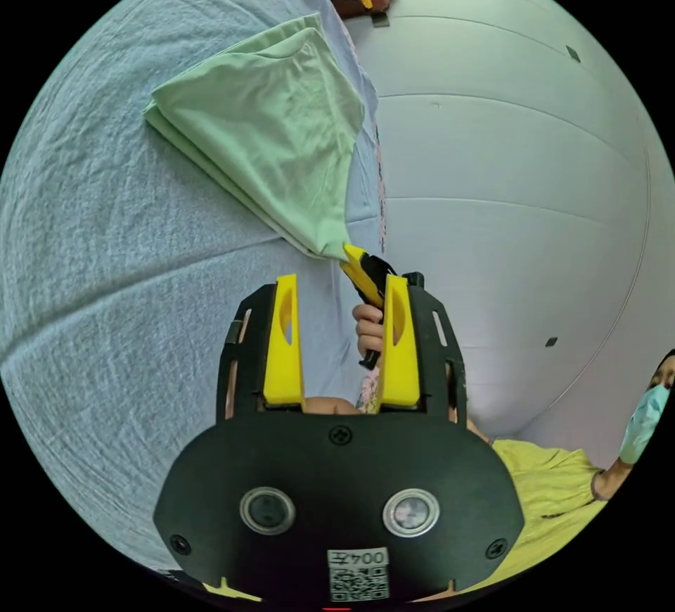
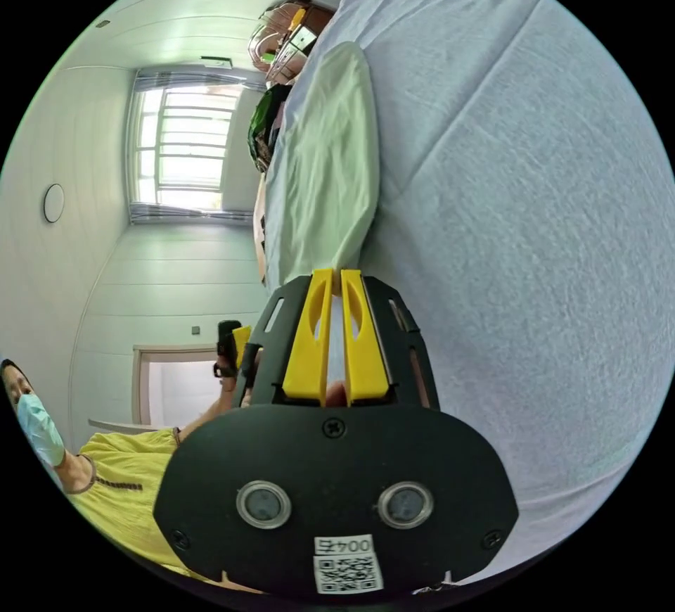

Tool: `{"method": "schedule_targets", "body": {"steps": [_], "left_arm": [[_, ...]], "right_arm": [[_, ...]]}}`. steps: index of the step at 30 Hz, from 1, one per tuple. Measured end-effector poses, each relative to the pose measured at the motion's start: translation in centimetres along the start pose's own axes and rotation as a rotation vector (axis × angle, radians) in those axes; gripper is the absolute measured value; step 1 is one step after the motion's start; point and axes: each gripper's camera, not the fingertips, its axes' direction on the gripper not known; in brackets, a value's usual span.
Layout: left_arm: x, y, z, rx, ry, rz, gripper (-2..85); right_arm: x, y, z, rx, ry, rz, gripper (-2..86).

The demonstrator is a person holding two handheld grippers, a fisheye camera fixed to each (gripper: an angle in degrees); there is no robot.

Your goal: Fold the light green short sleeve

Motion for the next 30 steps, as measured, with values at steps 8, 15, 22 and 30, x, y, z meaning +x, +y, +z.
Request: {"method": "schedule_targets", "body": {"steps": [8, 15, 22, 30], "left_arm": [[-2.1, -3.5, 1.8, 0.195, 0.139, -0.139, 22.1], [-3.4, -6.0, 1.4, 0.329, 0.227, -0.217, 19.9], [0.3, -10.2, 0.7, 0.314, 0.13, -0.16, 4.5], [6.6, -12.8, -2.6, 0.296, 0.18, -0.129, 3.9]], "right_arm": [[-4.7, -3.3, -4.3, 0.003, -0.113, -0.066, 3.1], [-4.3, -4.2, -5.8, -0.025, -0.134, -0.089, 3.0], [-1.7, -5.0, -7.0, -0.024, -0.172, -0.106, 9.9], [4.3, -9.6, -7.1, 0.021, -0.332, 0.022, 19.1]]}}
